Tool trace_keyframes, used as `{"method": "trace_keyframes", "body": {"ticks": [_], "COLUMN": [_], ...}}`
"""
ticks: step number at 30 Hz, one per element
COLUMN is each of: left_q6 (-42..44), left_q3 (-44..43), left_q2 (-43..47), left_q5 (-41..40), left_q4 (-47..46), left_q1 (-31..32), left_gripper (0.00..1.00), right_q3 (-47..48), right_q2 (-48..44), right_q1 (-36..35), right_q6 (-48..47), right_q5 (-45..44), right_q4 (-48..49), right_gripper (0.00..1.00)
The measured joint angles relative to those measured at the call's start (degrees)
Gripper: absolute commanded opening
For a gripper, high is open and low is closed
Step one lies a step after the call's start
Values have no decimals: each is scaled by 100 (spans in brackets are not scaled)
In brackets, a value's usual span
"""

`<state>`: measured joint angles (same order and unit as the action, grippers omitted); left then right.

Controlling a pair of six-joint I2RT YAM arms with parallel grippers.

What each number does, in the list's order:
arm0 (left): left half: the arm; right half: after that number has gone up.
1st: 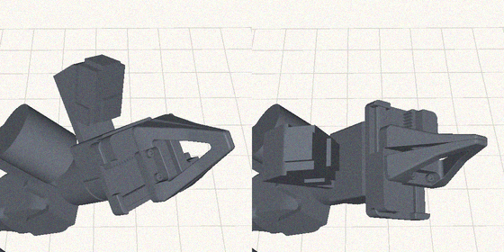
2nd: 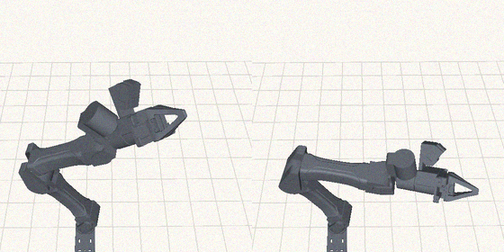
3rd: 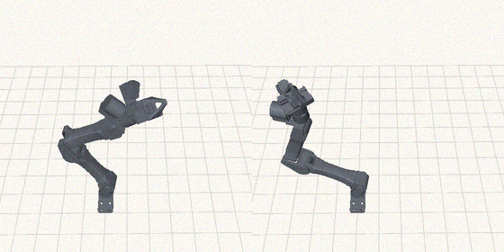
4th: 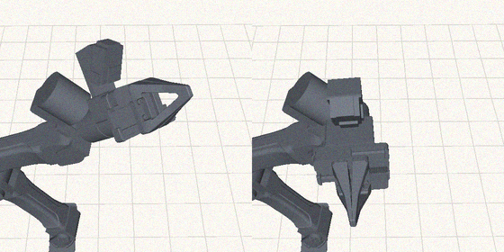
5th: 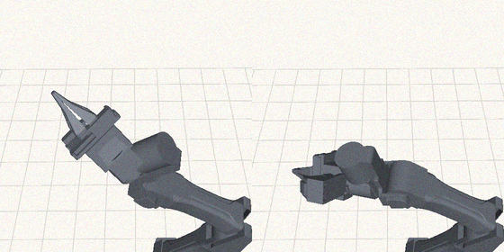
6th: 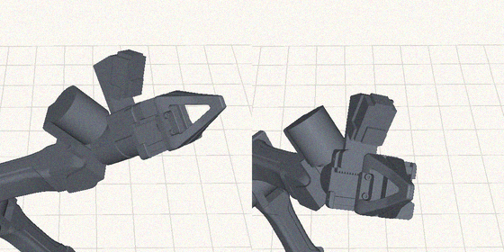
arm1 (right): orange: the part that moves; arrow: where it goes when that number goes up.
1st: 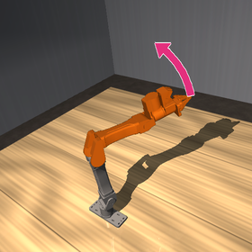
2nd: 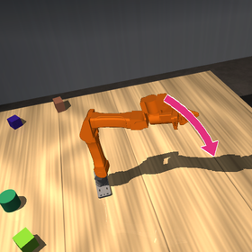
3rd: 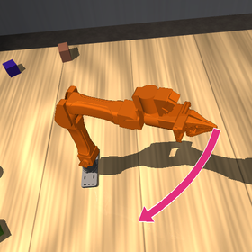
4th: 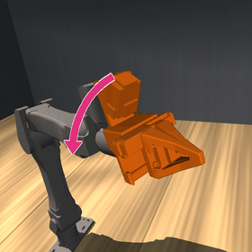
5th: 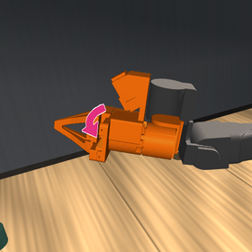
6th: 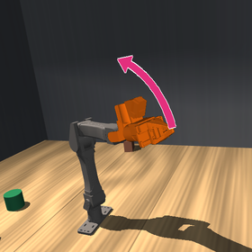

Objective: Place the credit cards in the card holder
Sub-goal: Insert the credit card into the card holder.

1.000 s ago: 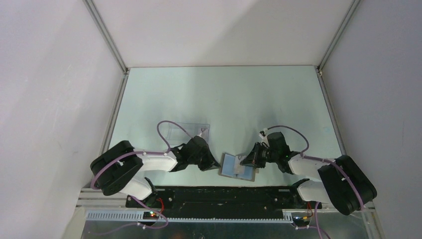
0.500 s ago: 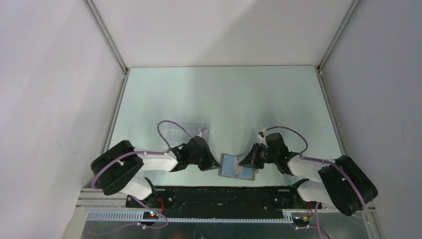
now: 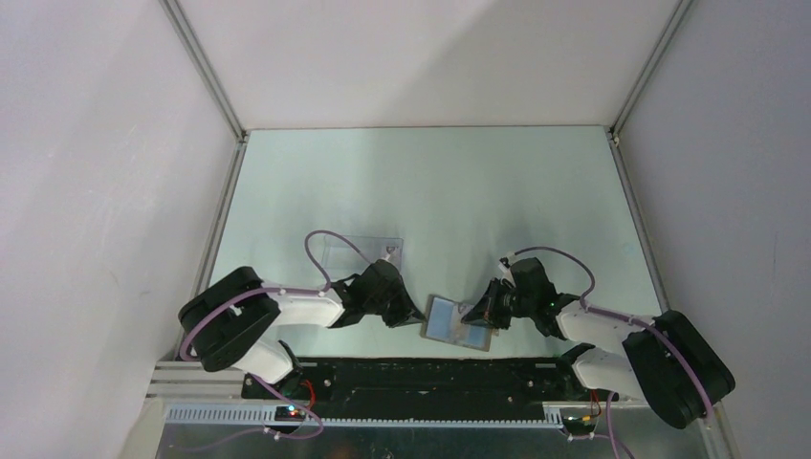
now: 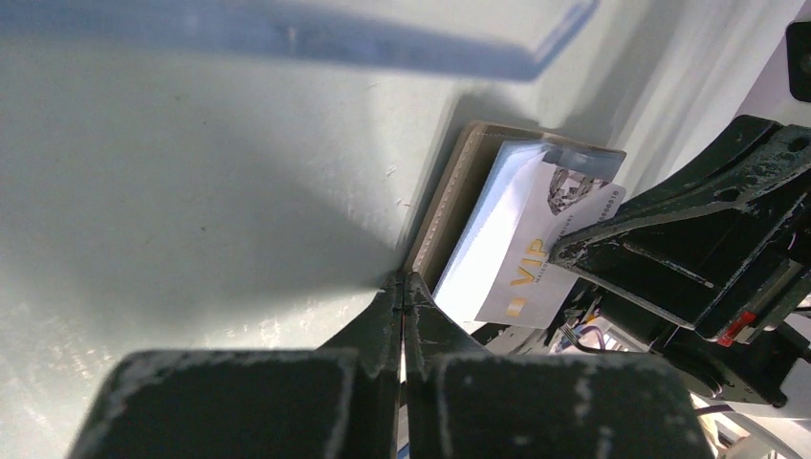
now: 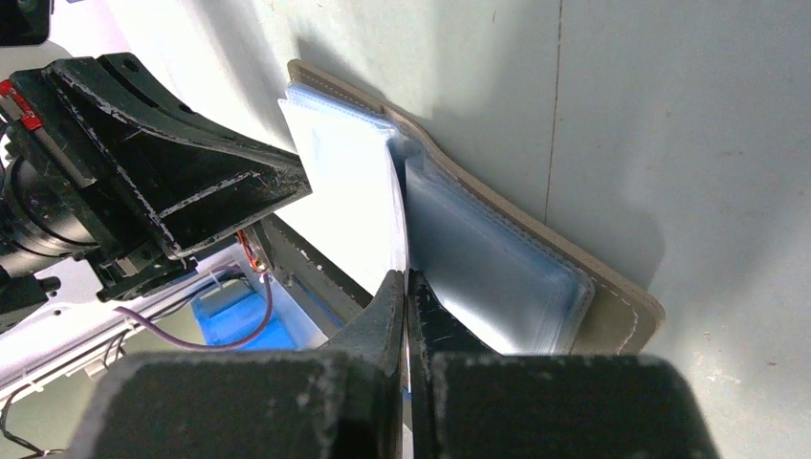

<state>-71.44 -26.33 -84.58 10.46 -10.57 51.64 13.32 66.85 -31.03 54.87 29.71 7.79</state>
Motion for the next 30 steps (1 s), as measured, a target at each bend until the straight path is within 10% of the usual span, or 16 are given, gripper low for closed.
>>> {"method": "trace_keyframes", "body": {"ticks": [22,30], "left_q6": [-2,-4], "left_q3": [-87,-90], "left_q2": [-94,-101], "left_q5": [66,63], "left_q4": [35,13], "left_q1": [0,2], "left_gripper": [0,0], "right_q3": [90,181], "right_q2": [651,664], "right_q1": [13,-129], "right_q6": [-212,-304], "right_q5": [343,299], "right_q4": [507,374], "right_gripper": [2,48]}}
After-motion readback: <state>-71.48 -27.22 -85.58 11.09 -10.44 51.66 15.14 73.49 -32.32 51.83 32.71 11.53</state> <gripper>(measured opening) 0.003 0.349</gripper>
